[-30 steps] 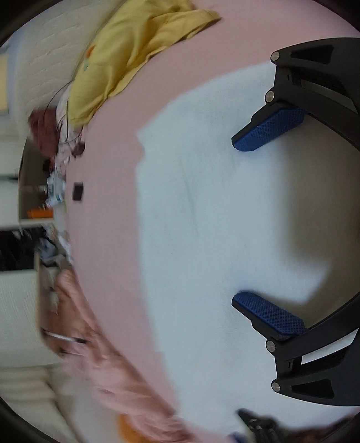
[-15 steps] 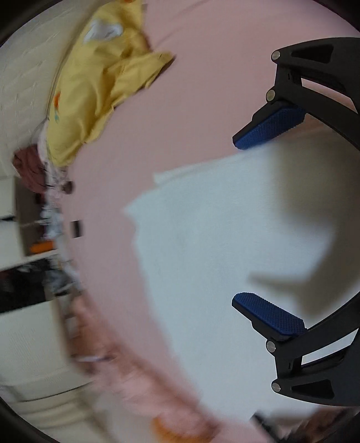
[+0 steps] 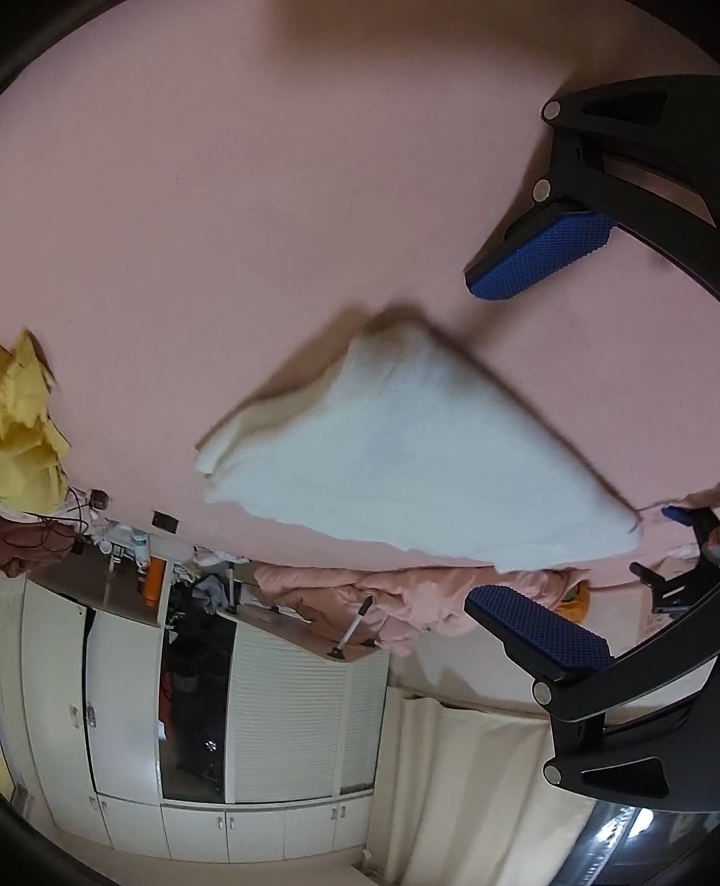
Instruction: Fold clothes
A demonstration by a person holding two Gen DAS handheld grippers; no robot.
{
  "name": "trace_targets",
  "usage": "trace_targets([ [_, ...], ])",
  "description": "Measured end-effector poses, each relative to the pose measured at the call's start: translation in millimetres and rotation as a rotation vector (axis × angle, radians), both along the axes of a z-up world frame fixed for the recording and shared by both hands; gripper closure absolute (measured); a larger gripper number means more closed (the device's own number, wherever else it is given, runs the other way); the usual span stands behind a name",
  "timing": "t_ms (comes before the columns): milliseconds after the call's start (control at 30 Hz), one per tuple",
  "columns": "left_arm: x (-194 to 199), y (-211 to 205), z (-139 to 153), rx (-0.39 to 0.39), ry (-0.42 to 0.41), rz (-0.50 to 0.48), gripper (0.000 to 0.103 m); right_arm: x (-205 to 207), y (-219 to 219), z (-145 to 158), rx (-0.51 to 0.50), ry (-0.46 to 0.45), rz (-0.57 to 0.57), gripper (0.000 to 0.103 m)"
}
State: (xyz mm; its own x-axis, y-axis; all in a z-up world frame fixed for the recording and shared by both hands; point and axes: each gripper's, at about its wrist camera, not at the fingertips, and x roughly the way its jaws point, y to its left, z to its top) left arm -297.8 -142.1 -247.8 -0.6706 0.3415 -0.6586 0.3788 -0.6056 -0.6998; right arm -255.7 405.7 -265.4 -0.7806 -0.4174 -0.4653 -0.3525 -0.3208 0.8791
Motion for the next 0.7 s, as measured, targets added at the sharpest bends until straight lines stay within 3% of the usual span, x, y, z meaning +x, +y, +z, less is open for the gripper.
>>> trace_targets([
  [133, -23, 8, -2, -0.001, 0.0, -0.014, 0.0, -42, -11, 0, 0.062, -0.026, 0.043, 0.0],
  [267, -39, 5, -2, 0.015, 0.048, -0.012, 0.004, -62, -6, -3, 0.072, -0.043, 0.008, 0.0],
  [300, -41, 0, -2, 0.026, 0.054, -0.001, 0.016, -65, -3, -3, 0.06, -0.044, -0.007, 0.005],
  [333, -42, -4, -3, 0.032, 0.054, 0.013, 0.034, -66, -2, -2, 0.056, -0.052, -0.015, 0.022],
  [367, -43, -7, -6, 0.045, 0.052, 0.024, 0.044, -67, 0, -2, 0.058, -0.064, -0.021, 0.034],
  [400, -43, -10, -11, 0.064, 0.049, 0.026, 0.063, -66, 2, -6, 0.045, -0.064, -0.017, 0.06],
  [467, -45, -12, -18, 0.091, 0.046, -0.001, 0.067, -61, 4, -14, 0.017, -0.067, -0.01, 0.066],
  [533, -44, -11, -13, 0.069, 0.06, -0.025, 0.073, -54, 5, -18, 0.021, -0.07, -0.004, 0.073],
  [700, -44, -14, 3, 0.077, 0.093, -0.026, 0.078, -42, 3, 7, 0.085, -0.039, 0.017, 0.083],
])
